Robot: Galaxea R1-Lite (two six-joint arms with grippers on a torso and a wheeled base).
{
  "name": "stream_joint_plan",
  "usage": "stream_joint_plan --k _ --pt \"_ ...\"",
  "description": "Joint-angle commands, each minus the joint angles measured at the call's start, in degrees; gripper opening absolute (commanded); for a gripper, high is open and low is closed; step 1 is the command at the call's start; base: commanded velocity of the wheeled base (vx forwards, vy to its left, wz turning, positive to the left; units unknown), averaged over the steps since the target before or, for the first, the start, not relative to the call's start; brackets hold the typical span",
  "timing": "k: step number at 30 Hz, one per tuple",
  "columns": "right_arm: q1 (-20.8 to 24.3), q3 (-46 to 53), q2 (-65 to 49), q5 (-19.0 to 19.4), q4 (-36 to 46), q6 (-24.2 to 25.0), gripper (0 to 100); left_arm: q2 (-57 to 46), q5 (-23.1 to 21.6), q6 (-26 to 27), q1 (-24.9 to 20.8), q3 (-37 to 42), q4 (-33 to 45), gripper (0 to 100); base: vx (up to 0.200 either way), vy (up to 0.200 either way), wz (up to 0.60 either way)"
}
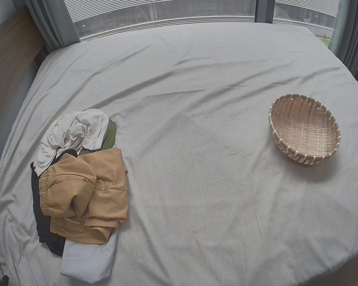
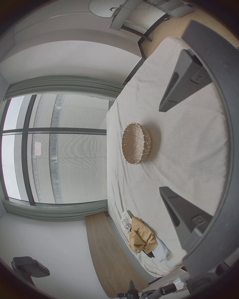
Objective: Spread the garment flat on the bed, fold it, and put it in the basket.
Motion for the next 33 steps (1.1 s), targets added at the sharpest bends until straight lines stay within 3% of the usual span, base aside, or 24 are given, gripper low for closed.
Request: stream_joint_plan --k 1,12,14,16,19,23,24,25,26,29,31,33 --pt "0.0 1.0 -0.9 0.0 -0.1 0.0 100 -0.8 0.0 0.0 0.0 0.8 0.1 100 0.0 0.0 0.0" --pt "0.0 1.0 -0.9 0.0 -0.1 0.0 100 -0.8 0.1 0.0 0.1 0.3 -0.2 100 0.0 0.0 0.0" --pt "0.0 1.0 -0.9 0.0 -0.1 0.0 100 0.3 0.3 0.0 0.3 -2.4 -0.9 100 0.0 0.0 0.0" --pt "0.0 1.0 -0.9 0.0 -0.1 0.0 100 4.4 0.4 0.0 -0.1 -10.3 -0.3 100 0.0 0.0 0.0" --pt "0.0 1.0 -0.9 0.0 -0.1 0.0 100 12.4 -0.4 -0.5 -2.6 -11.3 -0.6 100 0.0 0.0 0.0" --pt "0.1 1.0 -0.9 0.0 -0.1 0.0 100 24.2 -2.2 -6.5 -6.6 -14.2 -3.9 100 0.0 0.0 0.0" --pt "0.0 1.0 -0.9 0.0 -0.1 0.0 100 32.6 -2.0 -13.0 -7.2 -18.5 -8.3 100 0.0 0.0 0.0" --pt "0.0 1.0 -0.9 0.0 -0.1 0.0 100 32.6 -2.0 -13.0 -7.2 -18.5 -8.3 100 0.0 0.0 0.0" --pt "-0.1 1.0 -0.9 0.0 -0.1 0.0 100 39.5 -2.2 -17.6 -6.0 -22.9 -11.5 100 0.0 0.0 0.0" --pt "0.0 1.0 -0.9 0.0 -0.1 0.0 100 43.8 -2.6 -17.7 -3.5 -25.6 -12.7 100 0.0 0.0 0.0" --pt "0.0 1.0 -0.9 0.0 -0.1 0.0 100 50.3 -7.4 -17.5 3.2 -27.8 -13.1 100 0.0 0.0 0.0" --pt "0.0 1.0 -0.9 0.0 -0.1 0.0 100 52.3 -10.3 -17.4 6.7 -27.9 -13.5 100 0.0 0.0 0.0"
